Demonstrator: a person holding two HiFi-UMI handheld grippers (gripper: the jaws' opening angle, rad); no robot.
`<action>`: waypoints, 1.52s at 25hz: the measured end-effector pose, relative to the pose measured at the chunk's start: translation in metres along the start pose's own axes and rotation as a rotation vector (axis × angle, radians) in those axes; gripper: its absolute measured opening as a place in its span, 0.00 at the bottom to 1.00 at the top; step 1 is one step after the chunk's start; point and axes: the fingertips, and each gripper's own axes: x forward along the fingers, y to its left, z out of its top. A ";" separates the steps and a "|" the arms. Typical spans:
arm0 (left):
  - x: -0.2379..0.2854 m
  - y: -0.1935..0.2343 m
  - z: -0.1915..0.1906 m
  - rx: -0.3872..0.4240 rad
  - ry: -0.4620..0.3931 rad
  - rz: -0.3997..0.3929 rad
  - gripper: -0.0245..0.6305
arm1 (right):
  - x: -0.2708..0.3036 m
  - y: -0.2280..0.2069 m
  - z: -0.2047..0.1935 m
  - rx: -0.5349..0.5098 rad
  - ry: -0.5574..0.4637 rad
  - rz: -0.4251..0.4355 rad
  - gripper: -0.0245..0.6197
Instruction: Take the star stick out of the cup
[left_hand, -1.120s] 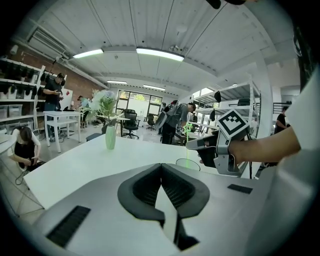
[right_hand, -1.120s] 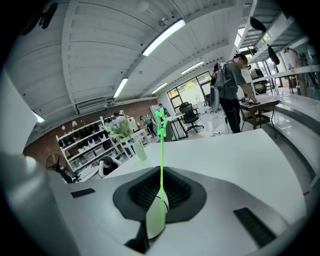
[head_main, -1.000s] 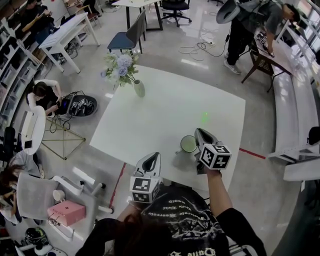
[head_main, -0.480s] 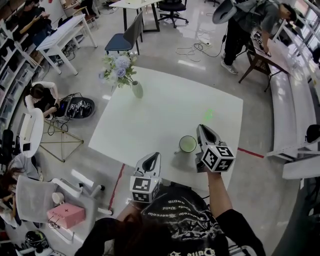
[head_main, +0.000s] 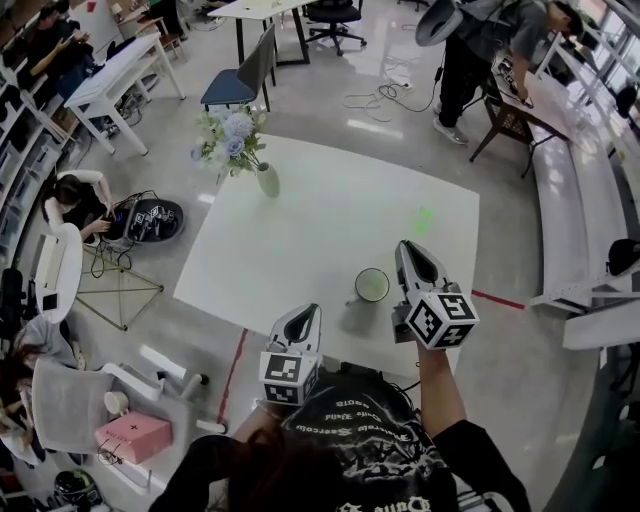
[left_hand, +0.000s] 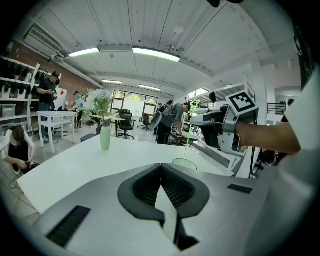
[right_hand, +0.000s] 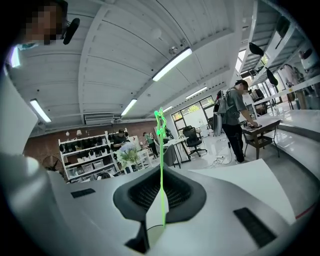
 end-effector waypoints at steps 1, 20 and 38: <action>0.001 0.000 -0.002 0.002 -0.001 -0.007 0.07 | -0.002 0.001 0.003 -0.002 -0.008 -0.001 0.07; 0.013 -0.030 0.002 0.036 -0.013 -0.102 0.07 | -0.076 -0.014 0.019 -0.044 -0.065 -0.102 0.07; 0.016 -0.052 -0.002 0.030 0.003 -0.143 0.07 | -0.129 -0.034 -0.042 0.047 0.029 -0.185 0.07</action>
